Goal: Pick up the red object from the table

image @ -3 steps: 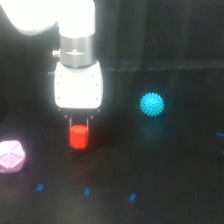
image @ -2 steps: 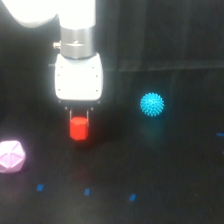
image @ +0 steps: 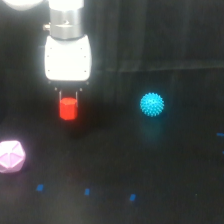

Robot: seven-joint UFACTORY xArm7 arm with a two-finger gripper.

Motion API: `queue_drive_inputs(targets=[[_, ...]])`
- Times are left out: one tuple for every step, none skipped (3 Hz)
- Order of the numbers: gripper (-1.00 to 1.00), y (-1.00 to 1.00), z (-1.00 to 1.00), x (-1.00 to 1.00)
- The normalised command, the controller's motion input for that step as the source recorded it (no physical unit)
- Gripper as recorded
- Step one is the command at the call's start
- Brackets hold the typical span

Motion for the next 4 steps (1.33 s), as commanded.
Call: queue_drive_inputs(targets=[[-1.0,0.82,1.0,0.12],[-0.94,1.0,1.0,-0.28],[-0.8,-0.07,0.11,0.18],[-1.0,0.64,0.93,-0.4]])
